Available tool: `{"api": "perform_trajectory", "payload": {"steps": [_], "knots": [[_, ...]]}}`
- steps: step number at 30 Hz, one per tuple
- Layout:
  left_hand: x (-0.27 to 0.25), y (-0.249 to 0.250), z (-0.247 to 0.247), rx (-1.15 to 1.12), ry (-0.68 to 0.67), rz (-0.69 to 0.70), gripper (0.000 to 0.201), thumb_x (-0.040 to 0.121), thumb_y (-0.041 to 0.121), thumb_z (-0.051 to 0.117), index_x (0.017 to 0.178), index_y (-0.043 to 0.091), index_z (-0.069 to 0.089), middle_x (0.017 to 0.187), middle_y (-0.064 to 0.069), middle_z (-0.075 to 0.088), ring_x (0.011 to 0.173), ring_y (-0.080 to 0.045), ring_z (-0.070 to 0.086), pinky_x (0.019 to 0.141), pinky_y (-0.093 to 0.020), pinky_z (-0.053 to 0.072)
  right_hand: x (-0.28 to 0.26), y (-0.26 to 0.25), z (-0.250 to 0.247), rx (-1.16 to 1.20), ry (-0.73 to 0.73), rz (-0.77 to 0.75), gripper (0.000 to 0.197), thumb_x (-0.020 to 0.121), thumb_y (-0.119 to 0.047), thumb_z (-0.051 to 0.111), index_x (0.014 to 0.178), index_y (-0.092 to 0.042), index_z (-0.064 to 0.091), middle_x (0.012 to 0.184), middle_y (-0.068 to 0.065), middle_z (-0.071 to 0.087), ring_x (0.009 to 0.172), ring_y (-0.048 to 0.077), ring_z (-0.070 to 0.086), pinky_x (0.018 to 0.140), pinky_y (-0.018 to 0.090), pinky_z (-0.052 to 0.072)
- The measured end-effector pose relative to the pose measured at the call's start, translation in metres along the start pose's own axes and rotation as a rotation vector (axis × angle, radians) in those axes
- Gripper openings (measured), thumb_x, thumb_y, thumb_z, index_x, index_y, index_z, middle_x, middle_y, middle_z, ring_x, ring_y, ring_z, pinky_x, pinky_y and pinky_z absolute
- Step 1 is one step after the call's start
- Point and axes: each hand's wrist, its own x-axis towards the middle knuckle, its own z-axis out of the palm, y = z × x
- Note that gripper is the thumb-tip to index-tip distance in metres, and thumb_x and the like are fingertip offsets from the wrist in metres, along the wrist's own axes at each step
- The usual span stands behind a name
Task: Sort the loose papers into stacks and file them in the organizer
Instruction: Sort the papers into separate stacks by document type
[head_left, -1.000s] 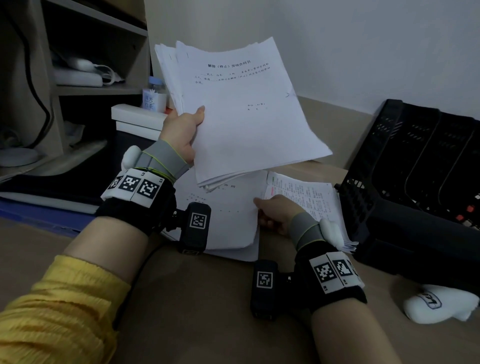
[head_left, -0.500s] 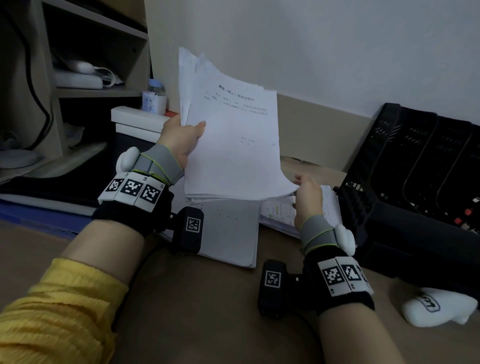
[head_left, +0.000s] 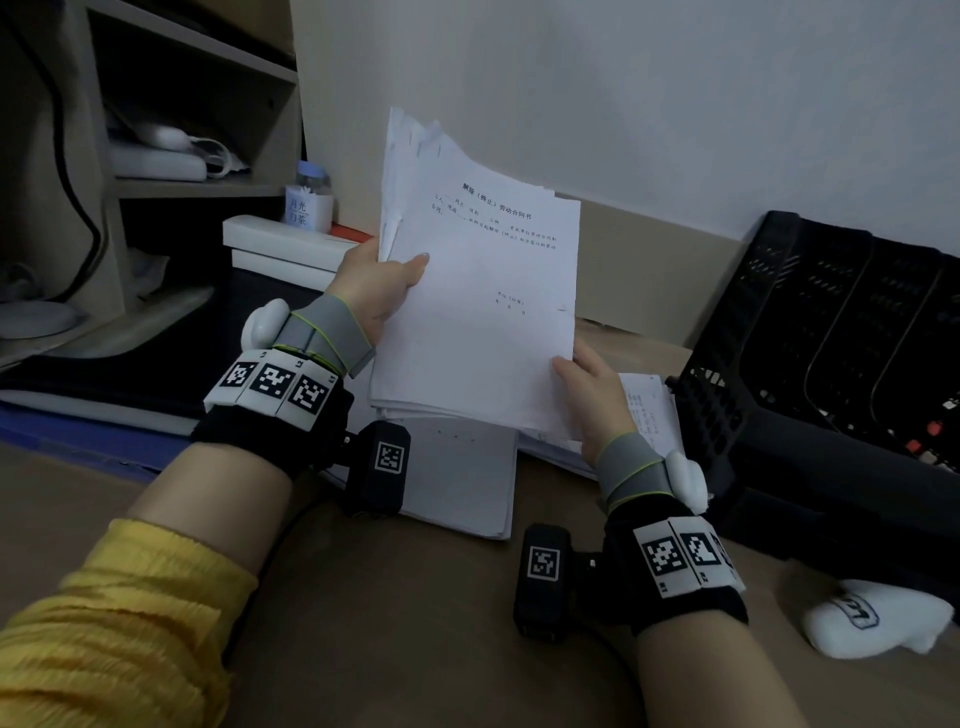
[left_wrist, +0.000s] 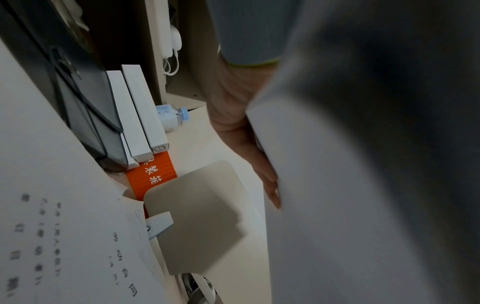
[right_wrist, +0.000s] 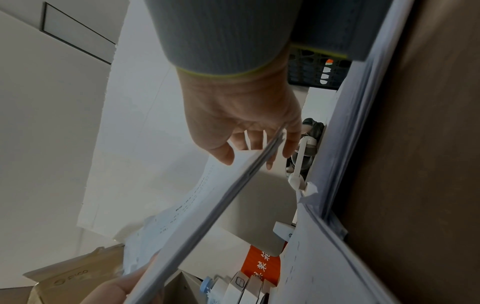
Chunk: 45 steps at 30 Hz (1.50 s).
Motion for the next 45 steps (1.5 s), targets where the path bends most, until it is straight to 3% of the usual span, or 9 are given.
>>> {"api": "perform_trajectory", "payload": {"steps": [5, 12, 18, 21, 28, 35, 39, 41, 45], "knots": [[0.001, 0.001, -0.002, -0.036, -0.014, -0.039, 0.017, 0.091, 0.010, 0.064, 0.106, 0.016, 0.059, 0.103, -0.009, 0.069, 0.095, -0.031, 0.068, 0.086, -0.049, 0.055, 0.000, 0.000, 0.002, 0.014, -0.015, -0.061, 0.052, 0.091, -0.003, 0.038, 0.110, -0.046, 0.059, 0.100, -0.025, 0.067, 0.091, 0.002, 0.064, 0.073, 0.017, 0.052], [0.002, 0.000, -0.002, -0.040, -0.016, -0.046, 0.022, 0.089, 0.012, 0.065, 0.110, 0.016, 0.060, 0.103, -0.008, 0.070, 0.096, -0.030, 0.069, 0.084, -0.048, 0.056, 0.006, 0.005, 0.003, 0.055, 0.097, -0.105, 0.051, 0.087, -0.003, 0.041, 0.126, -0.028, 0.063, 0.112, -0.013, 0.070, 0.104, 0.012, 0.066, 0.088, 0.030, 0.055], [0.001, 0.001, -0.001, -0.044, -0.019, -0.056, 0.030, 0.089, 0.013, 0.067, 0.118, 0.012, 0.060, 0.109, -0.011, 0.070, 0.097, -0.030, 0.069, 0.084, -0.049, 0.056, 0.011, 0.011, 0.003, 0.043, 0.193, -0.080, 0.025, 0.084, -0.014, 0.051, 0.099, -0.019, 0.070, 0.095, -0.006, 0.071, 0.085, 0.016, 0.065, 0.076, 0.032, 0.054], [0.002, 0.000, -0.001, -0.044, -0.029, -0.060, 0.032, 0.088, 0.013, 0.068, 0.119, 0.010, 0.060, 0.108, -0.011, 0.070, 0.092, -0.028, 0.070, 0.081, -0.046, 0.058, 0.012, 0.016, 0.002, 0.013, 0.259, -0.093, 0.023, 0.077, -0.026, 0.057, 0.072, -0.004, 0.058, 0.070, 0.003, 0.050, 0.067, 0.017, 0.041, 0.061, 0.033, 0.038], [0.000, 0.000, 0.002, -0.099, -0.054, -0.066, 0.032, 0.093, 0.030, 0.062, 0.119, 0.012, 0.061, 0.103, -0.006, 0.072, 0.079, -0.020, 0.071, 0.062, -0.031, 0.059, 0.015, 0.012, -0.005, 0.113, 0.400, -0.072, 0.024, 0.084, -0.014, 0.063, 0.061, -0.018, 0.059, 0.066, 0.002, 0.059, 0.064, 0.017, 0.051, 0.063, 0.032, 0.047], [0.000, 0.003, -0.003, 0.127, 0.017, -0.095, 0.055, 0.094, 0.056, 0.039, 0.125, 0.013, 0.054, 0.111, 0.001, 0.067, 0.100, -0.021, 0.065, 0.095, -0.039, 0.051, 0.015, 0.011, -0.005, 0.139, 0.452, -0.078, 0.024, 0.085, -0.010, 0.062, 0.063, -0.018, 0.058, 0.061, -0.003, 0.055, 0.055, 0.011, 0.049, 0.053, 0.018, 0.046], [-0.003, 0.006, -0.002, 0.207, 0.066, -0.049, 0.043, 0.099, 0.050, 0.033, 0.116, 0.017, 0.054, 0.099, 0.009, 0.063, 0.090, -0.010, 0.060, 0.085, -0.024, 0.044, 0.017, 0.012, -0.008, 0.138, 0.512, -0.041, 0.029, 0.082, -0.011, 0.062, 0.056, -0.018, 0.053, 0.059, -0.002, 0.050, 0.061, 0.018, 0.045, 0.060, 0.028, 0.044], [0.000, 0.003, -0.003, 0.188, 0.096, -0.038, 0.058, 0.093, 0.057, 0.036, 0.129, 0.016, 0.054, 0.114, 0.008, 0.064, 0.105, -0.016, 0.061, 0.098, -0.032, 0.045, 0.019, 0.013, -0.011, 0.146, 0.528, -0.006, 0.028, 0.082, -0.009, 0.062, 0.057, -0.017, 0.051, 0.060, 0.000, 0.049, 0.062, 0.018, 0.046, 0.063, 0.029, 0.045], [0.011, -0.009, -0.010, 0.134, 0.089, -0.020, 0.050, 0.093, 0.052, 0.040, 0.126, 0.019, 0.059, 0.111, 0.004, 0.070, 0.101, -0.021, 0.067, 0.097, -0.041, 0.050, 0.020, 0.014, -0.011, 0.234, 0.468, 0.061, 0.017, 0.083, -0.007, 0.065, 0.097, -0.010, 0.057, 0.086, 0.004, 0.063, 0.077, 0.021, 0.062, 0.073, 0.032, 0.055]]}}
